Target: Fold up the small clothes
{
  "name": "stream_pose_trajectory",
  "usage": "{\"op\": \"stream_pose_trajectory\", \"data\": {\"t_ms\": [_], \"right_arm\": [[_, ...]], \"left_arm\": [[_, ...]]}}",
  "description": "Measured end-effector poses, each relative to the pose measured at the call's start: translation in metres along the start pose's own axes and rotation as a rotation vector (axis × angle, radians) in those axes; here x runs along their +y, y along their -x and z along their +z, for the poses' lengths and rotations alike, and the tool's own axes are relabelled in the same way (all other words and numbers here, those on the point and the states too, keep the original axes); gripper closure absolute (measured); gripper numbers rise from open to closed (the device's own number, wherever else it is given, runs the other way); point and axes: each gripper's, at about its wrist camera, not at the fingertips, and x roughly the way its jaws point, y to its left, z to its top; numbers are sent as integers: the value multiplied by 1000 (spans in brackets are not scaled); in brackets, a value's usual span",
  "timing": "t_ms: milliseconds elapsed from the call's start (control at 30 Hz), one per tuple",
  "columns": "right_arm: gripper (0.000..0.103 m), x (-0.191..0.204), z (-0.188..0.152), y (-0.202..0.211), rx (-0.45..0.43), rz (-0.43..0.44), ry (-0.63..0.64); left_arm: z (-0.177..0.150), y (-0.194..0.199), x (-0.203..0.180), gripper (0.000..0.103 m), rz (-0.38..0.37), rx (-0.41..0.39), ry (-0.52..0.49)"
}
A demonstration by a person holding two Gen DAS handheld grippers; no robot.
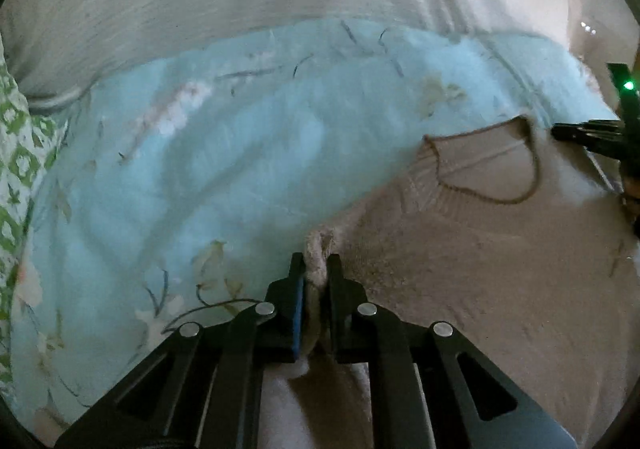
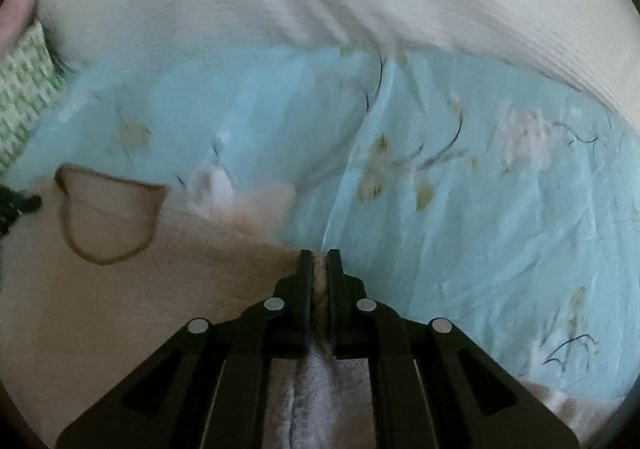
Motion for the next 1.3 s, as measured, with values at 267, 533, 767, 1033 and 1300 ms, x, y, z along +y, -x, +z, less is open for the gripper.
{"op": "stream_pose_trajectory", "data": {"t_ms": [267,533,767,1033,1300], "right_arm": [[72,-3,11,27,-6,-13,-57],[66,-61,-55,128,-126,5,-266],[47,-150,-159,207,-196,-156,-562],[47,-255,-243,214,-276,-155,-1018],[61,-315,-246,191,-359,-161,-1169]], "left_arm": [[2,25,13,72,21,8,127],[-36,98,-3,45,-5,-62,200],[-76,128,-52,37,-70,-60,194],[-111,118,-86,35,-134,0,273],[-135,106,-99,33,-140,65,286]]}}
